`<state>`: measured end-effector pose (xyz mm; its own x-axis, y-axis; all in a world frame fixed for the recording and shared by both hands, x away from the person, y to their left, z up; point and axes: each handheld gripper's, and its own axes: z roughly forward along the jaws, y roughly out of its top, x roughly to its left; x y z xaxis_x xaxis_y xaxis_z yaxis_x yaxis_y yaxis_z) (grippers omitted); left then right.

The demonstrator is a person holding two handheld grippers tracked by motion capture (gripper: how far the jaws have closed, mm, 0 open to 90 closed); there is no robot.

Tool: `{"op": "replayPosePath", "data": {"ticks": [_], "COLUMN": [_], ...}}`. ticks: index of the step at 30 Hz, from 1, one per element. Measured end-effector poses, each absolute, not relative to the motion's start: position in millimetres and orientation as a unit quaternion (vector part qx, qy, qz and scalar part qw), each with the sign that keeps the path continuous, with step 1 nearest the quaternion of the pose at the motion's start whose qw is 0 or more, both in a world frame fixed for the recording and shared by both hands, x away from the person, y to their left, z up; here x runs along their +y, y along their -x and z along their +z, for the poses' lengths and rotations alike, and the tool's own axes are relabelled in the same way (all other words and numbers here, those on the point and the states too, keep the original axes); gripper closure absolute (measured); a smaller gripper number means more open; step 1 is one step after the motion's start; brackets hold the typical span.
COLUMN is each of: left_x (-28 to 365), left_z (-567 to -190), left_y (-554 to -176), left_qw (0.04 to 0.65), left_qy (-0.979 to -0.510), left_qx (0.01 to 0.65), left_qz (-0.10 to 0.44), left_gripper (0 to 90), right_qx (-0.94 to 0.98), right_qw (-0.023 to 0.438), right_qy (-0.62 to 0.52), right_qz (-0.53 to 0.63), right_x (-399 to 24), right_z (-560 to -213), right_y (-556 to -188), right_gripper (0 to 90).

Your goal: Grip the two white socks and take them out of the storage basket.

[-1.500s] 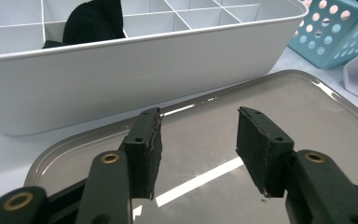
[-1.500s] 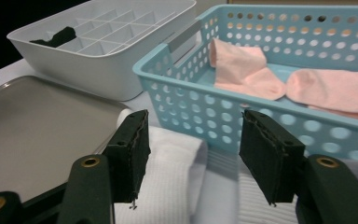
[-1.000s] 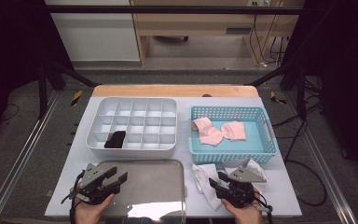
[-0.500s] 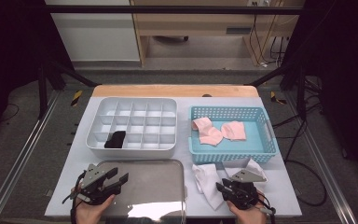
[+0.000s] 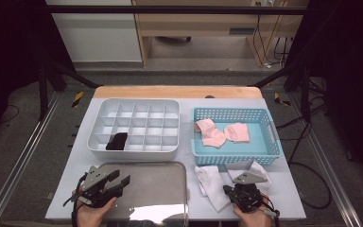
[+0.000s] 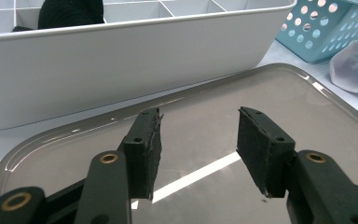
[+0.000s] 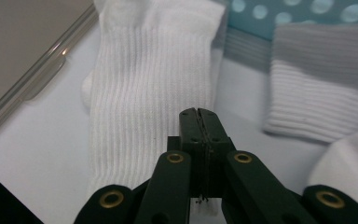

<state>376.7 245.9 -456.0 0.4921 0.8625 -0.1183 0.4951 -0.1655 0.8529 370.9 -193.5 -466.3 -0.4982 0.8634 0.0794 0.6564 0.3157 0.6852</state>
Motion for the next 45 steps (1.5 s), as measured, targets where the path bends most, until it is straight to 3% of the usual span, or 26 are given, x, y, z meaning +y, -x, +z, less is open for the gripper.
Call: {"op": "replayPosePath", "data": {"ticks": [4,9,14,22,26,36,38,42,45], "left_x": [244.8,244.0,242.4,241.5,241.1,243.5,244.2,243.6,242.6], "left_z": [-456.6,-456.3,-456.9,-456.6,-456.8,-455.3,-455.1,-454.5,-454.9], "left_y": [-377.0,-376.4,-376.6,-376.0,-376.7,-375.4,-375.4,-374.9,-375.0], "left_qw": [0.452,0.453,0.451,0.453,0.454,0.46,0.461,0.461,0.462], "left_qy": [-0.736,-0.737,-0.739,-0.738,-0.738,-0.733,-0.732,-0.732,-0.732], "left_qx": [0.461,0.46,0.458,0.459,0.461,0.465,0.466,0.465,0.465], "left_qz": [0.201,0.201,0.199,0.195,0.191,0.189,0.187,0.189,0.187], "left_gripper": [48.5,48.5,48.4,48.2,48.0,47.7,47.7,47.7,47.7], "right_qx": [0.788,0.767,0.766,0.775,0.788,0.836,0.842,0.844,0.839], "right_qw": [0.17,0.227,0.224,0.218,0.19,0.156,0.163,0.167,0.162], "right_qy": [-0.482,-0.503,-0.513,-0.465,-0.435,-0.4,-0.404,-0.411,-0.414], "right_qz": [0.342,0.327,0.316,0.369,0.391,0.342,0.317,0.302,0.314], "right_x": [-203.7,-229.1,-236.1,-208.0,-181.3,-115.1,-112.1,-114.7,-118.5], "right_z": [-458.2,-447.1,-454.7,-439.0,-434.8,-459.6,-465.8,-468.7,-462.8], "right_y": [-371.7,-380.4,-388.2,-384.3,-385.7,-423.4,-425.0,-424.4,-422.8], "right_gripper": [90.0,90.0,87.5,78.5,75.9,65.1,68.3,85.8,88.2]}}
